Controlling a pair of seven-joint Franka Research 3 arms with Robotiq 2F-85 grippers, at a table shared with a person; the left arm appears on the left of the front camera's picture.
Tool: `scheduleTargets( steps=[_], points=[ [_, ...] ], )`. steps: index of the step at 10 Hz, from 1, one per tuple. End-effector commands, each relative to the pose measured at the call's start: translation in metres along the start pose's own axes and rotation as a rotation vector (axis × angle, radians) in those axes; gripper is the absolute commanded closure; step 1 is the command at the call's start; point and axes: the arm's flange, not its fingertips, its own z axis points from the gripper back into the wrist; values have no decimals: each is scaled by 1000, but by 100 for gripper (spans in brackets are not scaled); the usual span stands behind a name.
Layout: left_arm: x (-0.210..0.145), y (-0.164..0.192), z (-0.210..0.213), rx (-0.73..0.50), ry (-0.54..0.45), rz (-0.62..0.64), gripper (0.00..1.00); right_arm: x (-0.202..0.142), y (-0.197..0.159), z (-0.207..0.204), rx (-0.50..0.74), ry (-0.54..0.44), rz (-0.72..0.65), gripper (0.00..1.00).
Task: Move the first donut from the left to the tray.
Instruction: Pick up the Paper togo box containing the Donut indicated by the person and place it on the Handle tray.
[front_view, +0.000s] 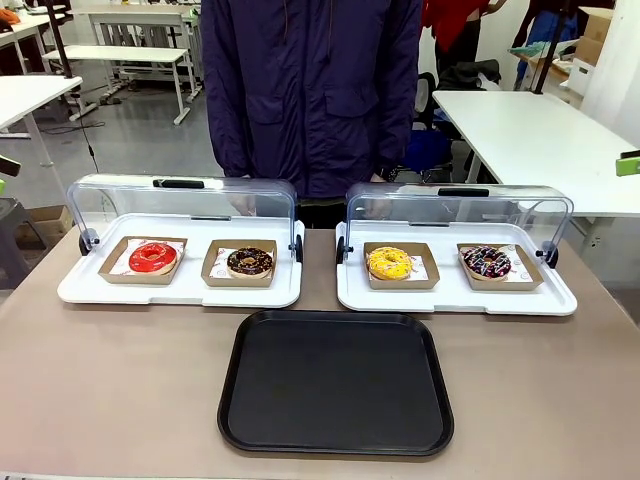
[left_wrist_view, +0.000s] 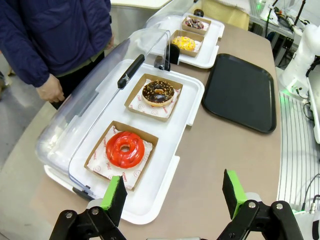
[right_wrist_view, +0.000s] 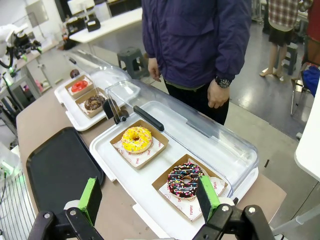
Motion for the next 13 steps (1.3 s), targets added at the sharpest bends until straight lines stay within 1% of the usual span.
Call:
scheduleTargets(
  steps=[1, 13],
  points=[
    [0, -1, 0, -3, -10, -6, 0, 2, -1, -1, 4, -24, 8, 0],
    [0, -1, 0, -3, -10, -6, 0, 2, -1, -1, 4, -24, 8, 0]
  ],
)
